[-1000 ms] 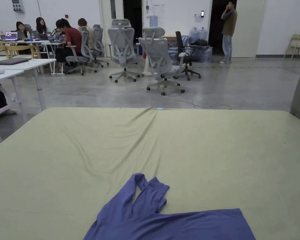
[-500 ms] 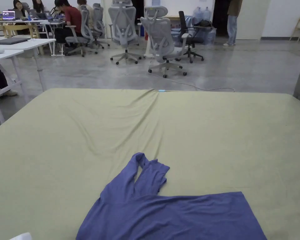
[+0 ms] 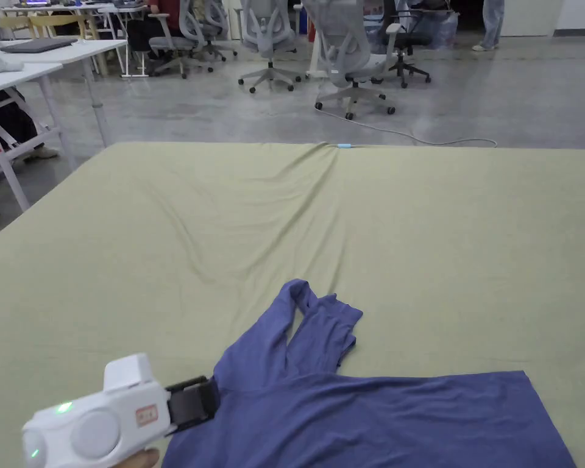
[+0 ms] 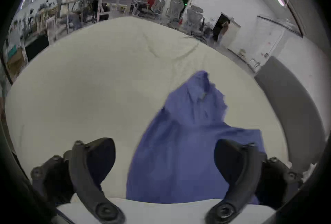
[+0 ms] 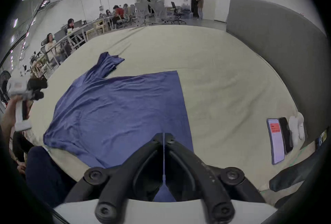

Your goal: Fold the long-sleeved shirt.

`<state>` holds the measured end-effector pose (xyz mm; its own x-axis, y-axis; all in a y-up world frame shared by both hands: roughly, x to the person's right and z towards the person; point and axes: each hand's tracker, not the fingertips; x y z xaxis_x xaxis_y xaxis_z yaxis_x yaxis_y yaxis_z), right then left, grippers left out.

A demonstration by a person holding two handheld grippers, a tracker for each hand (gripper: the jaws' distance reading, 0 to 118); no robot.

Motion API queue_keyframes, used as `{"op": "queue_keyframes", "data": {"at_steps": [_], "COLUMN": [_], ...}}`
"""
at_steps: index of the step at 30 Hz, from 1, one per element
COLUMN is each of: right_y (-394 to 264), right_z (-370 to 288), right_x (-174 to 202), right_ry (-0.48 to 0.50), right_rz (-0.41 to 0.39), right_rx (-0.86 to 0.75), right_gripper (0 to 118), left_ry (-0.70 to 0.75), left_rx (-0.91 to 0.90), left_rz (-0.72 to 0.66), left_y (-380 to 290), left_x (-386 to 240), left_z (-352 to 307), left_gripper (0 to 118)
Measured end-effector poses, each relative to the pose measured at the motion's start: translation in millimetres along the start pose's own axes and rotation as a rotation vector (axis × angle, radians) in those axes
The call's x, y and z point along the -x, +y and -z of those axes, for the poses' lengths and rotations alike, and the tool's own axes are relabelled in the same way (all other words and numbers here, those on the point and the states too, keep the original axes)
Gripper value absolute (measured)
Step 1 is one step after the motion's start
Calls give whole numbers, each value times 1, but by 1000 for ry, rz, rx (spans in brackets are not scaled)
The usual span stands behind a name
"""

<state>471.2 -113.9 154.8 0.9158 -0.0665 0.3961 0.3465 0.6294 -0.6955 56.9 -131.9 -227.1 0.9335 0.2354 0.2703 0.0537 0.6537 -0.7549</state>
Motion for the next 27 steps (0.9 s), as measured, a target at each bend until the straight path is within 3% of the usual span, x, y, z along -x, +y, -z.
{"op": "queue_keyframes", "data": {"at_steps": [1,2,3,5,6,7,8,9,10,11,12,13,14,17,20,22,25,27], "right_y": [4,6,9,16,20,26,34,43,55,67,79,92,106,149,172,172,172,173], "right_z": [7,-3,1,12,22,29,38,47,60,77,95,115,136,188,239,257,256,239], "right_x": [-7,28,29,32,13,10,9,7,5,4,3,2,-3,-5,-11,-10,-4,1], "right_ry": [-3,-56,-57,-65,-54,-57,-63,-76,-117,-143,-174,-190,-177,-176,-94,-127,-148,-106], "right_rz": [5,-28,-24,-19,-8,-14,-25,-36,-69,-92,-101,-115,-108,-81,-44,-65,-97,-93], "right_rx": [2,-12,-5,9,18,27,33,38,50,46,47,55,51,105,238,338,346,327], "right_gripper": [4,4,4,4,4,5,10,25,65,86,97,97,118,115,115,113,90,46], "left_ry": [43,93,104,102,106,176,148,122,63,45,38,29,-9,-10,-38,-45,-58,-90], "left_rx": [34,60,99,187,209,190,111,103,120,137,140,155,151,92,11,-25,-41,-31], "left_rz": [12,42,63,123,164,252,334,379,372,297,249,224,205,194,176,166,163,127], "left_y": [6,6,4,-6,-14,-22,-27,-27,-27,-28,-28,-24,-23,-14,-1,7,14,15], "left_x": [-2,-5,-5,-15,-21,-33,-42,-42,-46,-49,-52,-47,-46,-43,-41,-36,-32,-29], "left_z": [29,53,72,102,106,107,97,90,87,86,83,74,70,53,30,18,5,-1], "left_gripper": [111,110,106,79,79,71,47,20,0,0,0,0,0,0,0,0,0,0]}}
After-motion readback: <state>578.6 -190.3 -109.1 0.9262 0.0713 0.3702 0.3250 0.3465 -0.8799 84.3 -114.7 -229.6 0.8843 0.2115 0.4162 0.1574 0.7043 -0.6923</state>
